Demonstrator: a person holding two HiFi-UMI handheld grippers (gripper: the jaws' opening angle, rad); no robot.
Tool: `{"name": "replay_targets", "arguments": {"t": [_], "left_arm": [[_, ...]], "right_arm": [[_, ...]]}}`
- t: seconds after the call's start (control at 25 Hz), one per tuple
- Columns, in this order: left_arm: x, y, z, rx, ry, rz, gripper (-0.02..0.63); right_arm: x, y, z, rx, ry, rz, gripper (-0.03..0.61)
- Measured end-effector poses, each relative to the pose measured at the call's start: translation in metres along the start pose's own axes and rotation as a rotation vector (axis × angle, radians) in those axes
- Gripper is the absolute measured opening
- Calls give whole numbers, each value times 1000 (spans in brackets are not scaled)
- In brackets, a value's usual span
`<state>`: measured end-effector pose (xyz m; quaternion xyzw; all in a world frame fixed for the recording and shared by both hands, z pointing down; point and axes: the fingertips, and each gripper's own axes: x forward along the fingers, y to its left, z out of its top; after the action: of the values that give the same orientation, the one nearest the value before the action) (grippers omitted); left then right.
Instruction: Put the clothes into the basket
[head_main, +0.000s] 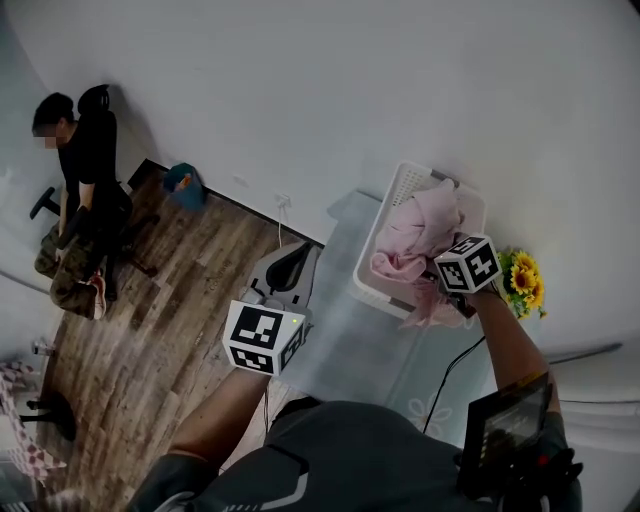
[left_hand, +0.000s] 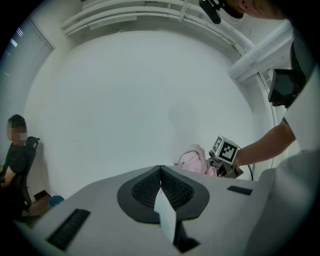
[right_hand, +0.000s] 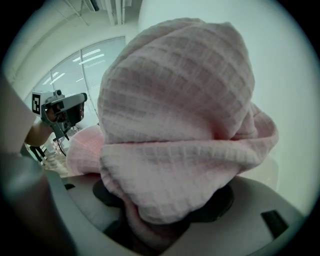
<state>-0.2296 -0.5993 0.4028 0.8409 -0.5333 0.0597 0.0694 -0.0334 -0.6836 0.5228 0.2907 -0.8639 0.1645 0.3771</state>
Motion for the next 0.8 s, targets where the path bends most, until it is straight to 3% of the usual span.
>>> {"name": "replay_targets", "arguments": {"t": [0.28, 0.48, 0.8], "left_arm": [[12, 18, -15, -25, 18, 4, 9], [18, 19, -18, -36, 29, -5, 9], [31, 24, -37, -55, 59, -2, 9]], "right_arm": [[49, -5, -34, 32, 156, 47, 337], [69, -2, -61, -11, 309, 80, 337], [104, -10, -97, 11, 447, 118, 337]]}}
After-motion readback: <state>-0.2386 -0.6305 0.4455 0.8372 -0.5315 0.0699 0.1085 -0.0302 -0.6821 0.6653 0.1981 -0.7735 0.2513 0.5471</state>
